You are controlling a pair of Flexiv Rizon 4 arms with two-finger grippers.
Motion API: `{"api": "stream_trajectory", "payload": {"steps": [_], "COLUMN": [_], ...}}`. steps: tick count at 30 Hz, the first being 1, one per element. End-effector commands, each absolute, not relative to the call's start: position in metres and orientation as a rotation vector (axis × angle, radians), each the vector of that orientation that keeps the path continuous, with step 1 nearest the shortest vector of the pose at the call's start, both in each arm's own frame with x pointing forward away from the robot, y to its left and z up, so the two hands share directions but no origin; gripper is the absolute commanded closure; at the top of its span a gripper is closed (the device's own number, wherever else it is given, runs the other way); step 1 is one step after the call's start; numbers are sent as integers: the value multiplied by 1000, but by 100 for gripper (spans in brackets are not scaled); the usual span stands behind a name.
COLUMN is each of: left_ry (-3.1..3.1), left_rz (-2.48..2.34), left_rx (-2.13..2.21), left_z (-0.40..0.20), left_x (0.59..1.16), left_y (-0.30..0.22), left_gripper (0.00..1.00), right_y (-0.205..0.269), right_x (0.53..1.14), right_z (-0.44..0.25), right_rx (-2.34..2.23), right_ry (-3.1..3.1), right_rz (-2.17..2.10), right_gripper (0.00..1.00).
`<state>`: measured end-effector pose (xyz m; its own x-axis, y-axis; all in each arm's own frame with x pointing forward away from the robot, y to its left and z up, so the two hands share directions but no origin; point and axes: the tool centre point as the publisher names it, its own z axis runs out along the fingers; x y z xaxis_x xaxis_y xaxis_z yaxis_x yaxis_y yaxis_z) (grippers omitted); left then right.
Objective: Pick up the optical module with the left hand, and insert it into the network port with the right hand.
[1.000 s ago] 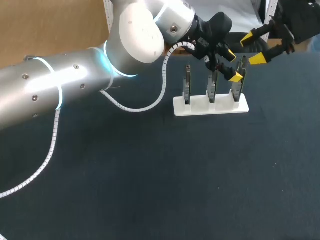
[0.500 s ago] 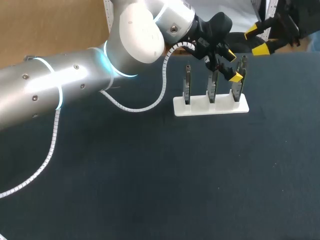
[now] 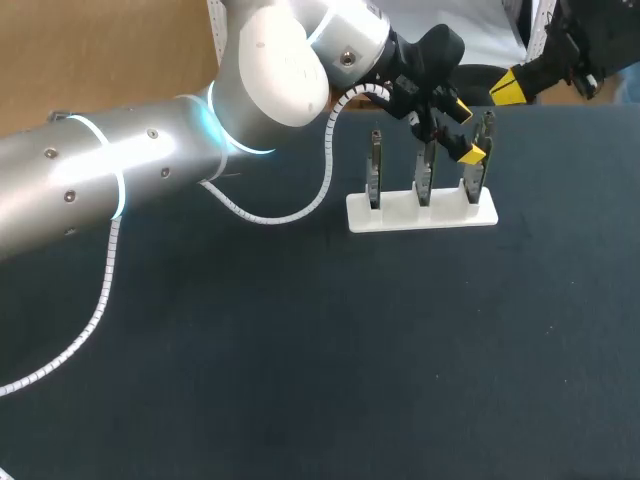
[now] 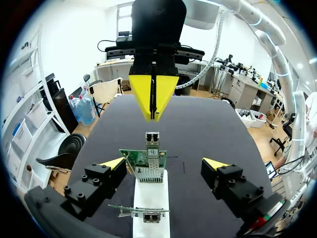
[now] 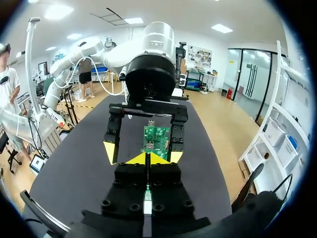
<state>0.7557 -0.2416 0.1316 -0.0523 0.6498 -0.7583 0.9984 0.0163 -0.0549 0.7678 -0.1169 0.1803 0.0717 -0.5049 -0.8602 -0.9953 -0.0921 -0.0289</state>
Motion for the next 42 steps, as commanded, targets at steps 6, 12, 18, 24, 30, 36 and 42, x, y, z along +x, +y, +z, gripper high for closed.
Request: {"api": "stream_trajectory", "payload": {"steps": [6,12,18,24,30,36,42], "left_ry": [1763,1763,1763,1763,1763,1763,1763], "left_rz": [-834,-834,-834,-834,-834,-834,-834], "left_rx": [1691,1691,1691,1691,1691,1691,1691], "left_z": [132,132,132,132,132,132,132], "left_x": [758,758,758,758,758,758,758], "left_y": [-243,-243,-243,-243,-243,-243,-243], "left_gripper": [0,0,0,0,0,0,0], "right_y": [-115,-112,-110,-110,-111,-109,-109], "right_x": [771,772,773,773,774,772,771], "right_z": [173,169,166,160,154,150,145], "right_rx": [-1703,-1698,-1709,-1722,-1718,-1724,-1728], "right_ry": [1519,1527,1528,1544,1564,1575,1589], "right_rz": [939,946,956,964,972,980,985], "right_gripper": [100,100,100,100,100,100,100]}}
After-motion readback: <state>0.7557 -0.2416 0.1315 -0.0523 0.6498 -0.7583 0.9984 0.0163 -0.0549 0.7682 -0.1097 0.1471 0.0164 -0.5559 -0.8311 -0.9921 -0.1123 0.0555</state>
